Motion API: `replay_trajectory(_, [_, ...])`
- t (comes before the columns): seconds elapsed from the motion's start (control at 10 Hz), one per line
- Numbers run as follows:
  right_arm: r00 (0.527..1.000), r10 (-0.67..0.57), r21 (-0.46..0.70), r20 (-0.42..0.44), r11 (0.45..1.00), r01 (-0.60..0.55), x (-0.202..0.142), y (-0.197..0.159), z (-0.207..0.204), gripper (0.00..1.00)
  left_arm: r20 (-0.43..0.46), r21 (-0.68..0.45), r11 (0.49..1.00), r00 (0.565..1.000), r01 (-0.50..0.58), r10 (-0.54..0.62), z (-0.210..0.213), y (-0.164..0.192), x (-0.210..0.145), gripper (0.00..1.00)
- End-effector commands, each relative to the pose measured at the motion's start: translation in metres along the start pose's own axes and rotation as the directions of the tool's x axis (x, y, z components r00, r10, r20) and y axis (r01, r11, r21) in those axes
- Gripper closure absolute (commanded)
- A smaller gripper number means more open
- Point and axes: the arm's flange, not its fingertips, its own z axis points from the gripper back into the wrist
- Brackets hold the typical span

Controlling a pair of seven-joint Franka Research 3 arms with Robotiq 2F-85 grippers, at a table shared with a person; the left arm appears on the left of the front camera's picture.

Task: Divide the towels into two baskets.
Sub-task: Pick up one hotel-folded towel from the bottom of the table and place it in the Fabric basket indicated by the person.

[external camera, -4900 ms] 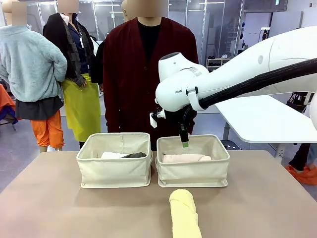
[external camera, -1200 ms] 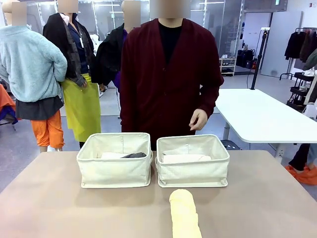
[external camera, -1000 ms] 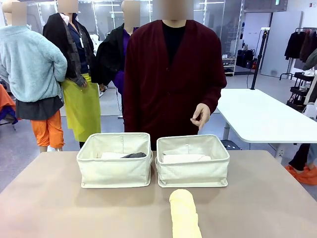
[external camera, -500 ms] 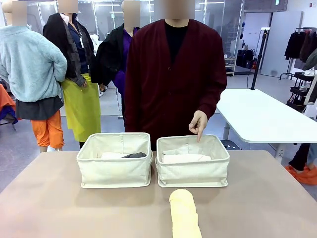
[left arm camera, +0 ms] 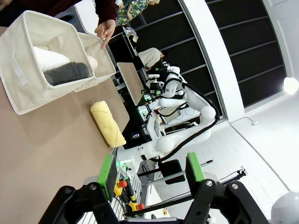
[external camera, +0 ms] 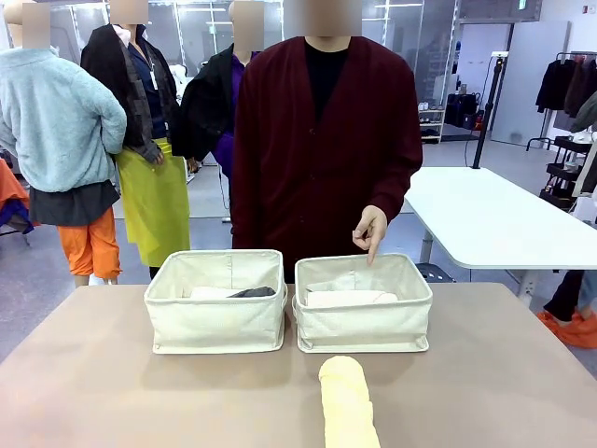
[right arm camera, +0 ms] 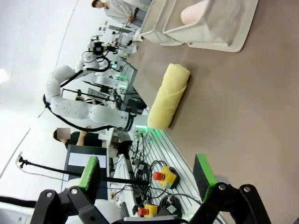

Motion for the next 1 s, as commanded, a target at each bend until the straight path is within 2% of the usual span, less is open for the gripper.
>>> replay_trajectory(0.0, [0.997,-0.071,-0.107,0.018,0.992,0.072,0.013,0.027,-0.058,0.00,-0.006,0.000,1.000,1.000,0.003,-0.003,0.001,-0.005,-0.004,0.24])
replay_trajectory(0.2, [0.989,-0.132,-0.211,-0.063,0.971,0.116,0.026,0.047,-0.117,0.00,-0.006,0.000,1.000,1.000,0.003,-0.003,0.001,-0.005,-0.004,0.24])
replay_trajectory(0.3, [0.985,-0.136,-0.272,-0.105,0.957,0.103,0.030,0.051,-0.146,0.00,-0.006,0.000,1.000,1.000,0.003,-0.003,0.001,-0.005,-0.004,0.24])
replay_trajectory(0.4, [0.985,-0.150,-0.317,-0.091,0.941,0.114,0.030,0.054,-0.173,0.00,-0.006,0.000,1.000,1.000,0.003,-0.003,0.001,-0.005,-0.004,0.24])
replay_trajectory(0.5, [0.984,-0.173,-0.340,-0.040,0.928,0.149,0.028,0.058,-0.198,0.00,-0.006,0.000,1.000,1.000,0.003,-0.003,0.001,-0.005,-0.004,0.24])
replay_trajectory(0.9, [0.977,-0.209,-0.464,-0.047,0.871,0.164,0.009,0.056,-0.295,0.00,-0.006,0.000,1.000,1.000,0.003,-0.003,0.001,-0.005,-0.004,0.24])
